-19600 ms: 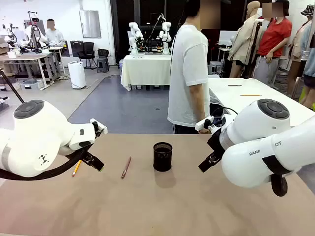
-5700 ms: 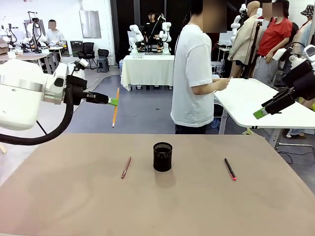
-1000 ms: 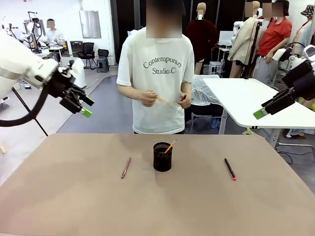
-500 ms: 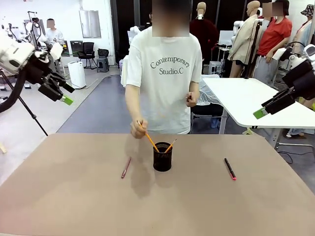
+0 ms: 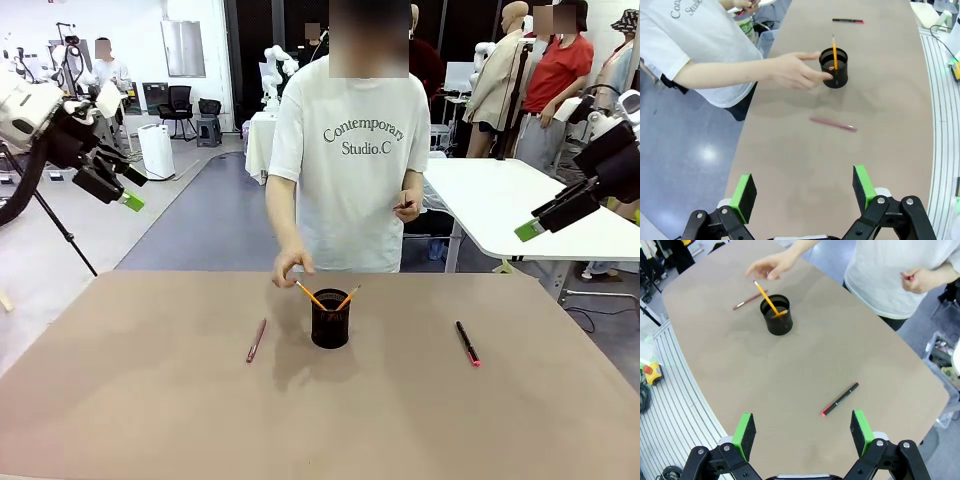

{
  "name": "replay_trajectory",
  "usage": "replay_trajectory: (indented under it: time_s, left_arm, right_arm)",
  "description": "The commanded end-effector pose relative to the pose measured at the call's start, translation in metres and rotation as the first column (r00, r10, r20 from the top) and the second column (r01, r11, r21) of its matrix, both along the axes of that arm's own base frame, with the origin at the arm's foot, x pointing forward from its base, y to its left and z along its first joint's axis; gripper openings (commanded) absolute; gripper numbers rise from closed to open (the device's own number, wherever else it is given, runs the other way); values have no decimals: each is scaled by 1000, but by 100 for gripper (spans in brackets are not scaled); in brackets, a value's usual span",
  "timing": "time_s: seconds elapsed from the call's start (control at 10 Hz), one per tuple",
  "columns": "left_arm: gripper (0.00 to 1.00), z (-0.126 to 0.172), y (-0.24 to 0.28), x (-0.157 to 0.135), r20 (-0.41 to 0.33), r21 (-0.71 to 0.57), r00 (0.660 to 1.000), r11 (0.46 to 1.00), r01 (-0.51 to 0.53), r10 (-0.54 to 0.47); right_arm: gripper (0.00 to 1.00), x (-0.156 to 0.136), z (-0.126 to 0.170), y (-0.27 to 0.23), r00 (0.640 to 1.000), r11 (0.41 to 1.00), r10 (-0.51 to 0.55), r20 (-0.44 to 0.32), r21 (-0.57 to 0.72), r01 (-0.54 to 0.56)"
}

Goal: Place the pens into the pen holder.
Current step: Pick up a writing instrument from the table and place it into the Pen holder.

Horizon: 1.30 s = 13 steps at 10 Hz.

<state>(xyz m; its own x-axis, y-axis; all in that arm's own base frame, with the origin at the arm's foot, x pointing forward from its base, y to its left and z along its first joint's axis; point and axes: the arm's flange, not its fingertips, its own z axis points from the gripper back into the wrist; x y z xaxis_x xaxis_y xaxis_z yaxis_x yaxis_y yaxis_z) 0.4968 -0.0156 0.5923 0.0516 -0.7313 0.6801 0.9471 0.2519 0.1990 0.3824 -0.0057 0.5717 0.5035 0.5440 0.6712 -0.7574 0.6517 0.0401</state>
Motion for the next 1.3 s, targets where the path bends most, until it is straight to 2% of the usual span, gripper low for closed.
replay_trajectory:
  time_s: [0.0,1.2]
  left_arm:
    - [100,1,1,1,4,3,1000,1000,0,0]
    - [100,1,1,1,4,3,1000,1000,0,0]
  right_arm:
    - [100,1,0,0,1000,1000,13,8,28,-14]
    - [100,1,0,0,1000,1000,13,8,28,-14]
